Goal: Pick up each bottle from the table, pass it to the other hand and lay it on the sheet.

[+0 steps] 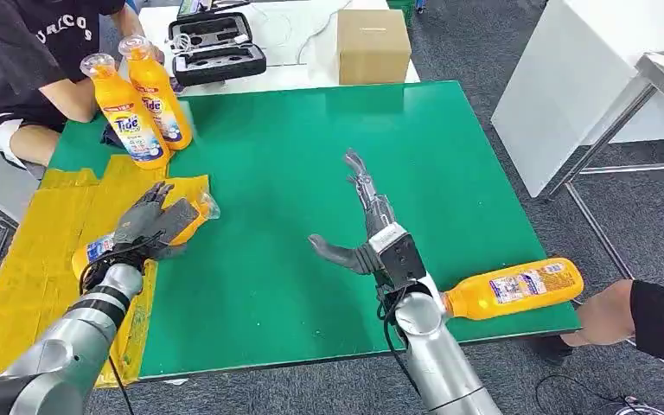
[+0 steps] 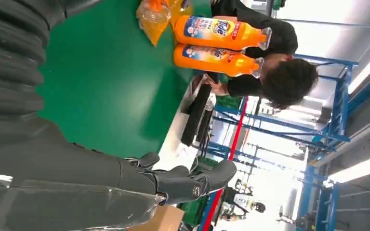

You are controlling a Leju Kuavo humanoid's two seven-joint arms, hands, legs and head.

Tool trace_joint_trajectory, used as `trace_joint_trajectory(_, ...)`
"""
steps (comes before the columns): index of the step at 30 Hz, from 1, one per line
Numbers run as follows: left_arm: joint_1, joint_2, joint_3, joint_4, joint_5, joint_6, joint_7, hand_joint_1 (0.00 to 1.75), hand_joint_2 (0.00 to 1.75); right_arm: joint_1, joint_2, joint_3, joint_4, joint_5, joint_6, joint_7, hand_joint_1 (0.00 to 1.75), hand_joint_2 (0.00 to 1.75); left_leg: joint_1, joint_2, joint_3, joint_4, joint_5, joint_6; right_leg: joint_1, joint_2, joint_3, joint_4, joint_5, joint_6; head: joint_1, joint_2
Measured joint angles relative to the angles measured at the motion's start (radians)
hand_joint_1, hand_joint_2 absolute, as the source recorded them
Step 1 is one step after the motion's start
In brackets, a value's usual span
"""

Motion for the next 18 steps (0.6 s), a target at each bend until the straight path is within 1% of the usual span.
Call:
trace_joint_trajectory(4, -0.001, 0.001, 0.007, 0.000, 0.017, -0.020, -0.032, 0.00, 1.75, -0.001, 0.000, 0.001, 0.004, 0.002, -0.002, 0.000, 0.00, 1.75, 0.000, 0.000, 0.000, 0.000, 0.000, 0.000, 0.000, 0.000, 0.000, 0.000, 0.000, 0.000, 0.000, 0.000)
trace_joint_trajectory(6, 0.000, 0.001, 0.007, 0.002, -0.004, -0.007, -0.024, 0.00, 1.75, -0.005, 0.000, 0.002, 0.009, 0.003, -0.002, 0.000, 0.00, 1.75, 0.000, 0.000, 0.001, 0.000, 0.000, 0.000, 0.000, 0.000, 0.000, 0.000, 0.000, 0.000, 0.000, 0.000)
trace_joint_trajectory(9, 0.003, 0.000, -0.010, 0.004, -0.089, 0.060, 0.041, 0.00, 1.75, -0.005, 0.000, 0.002, 0.010, 0.003, -0.003, 0.000, 0.00, 1.75, 0.000, 0.001, 0.001, 0.000, 0.000, 0.000, 0.000, 0.000, 0.000, 0.000, 0.000, 0.000, 0.000, 0.000)
trace_joint_trajectory(12, 0.013, 0.000, -0.053, 0.010, -0.197, 0.118, 0.132, 0.00, 1.75, -0.004, 0.000, 0.001, 0.010, 0.005, -0.006, 0.000, 0.00, 1.75, 0.000, 0.001, 0.000, 0.000, 0.000, 0.000, 0.000, 0.001, -0.001, 0.000, 0.000, 0.000, 0.000, 0.000)
trace_joint_trajectory(18, 0.002, 0.003, -0.167, 0.017, -0.399, 0.116, 0.286, 0.00, 1.75, -0.004, 0.000, 0.001, 0.010, 0.013, -0.010, 0.007, 0.00, 1.75, 0.000, 0.000, 0.000, 0.000, 0.000, 0.000, 0.000, 0.000, 0.000, 0.000, 0.000, 0.000, 0.001, 0.000)
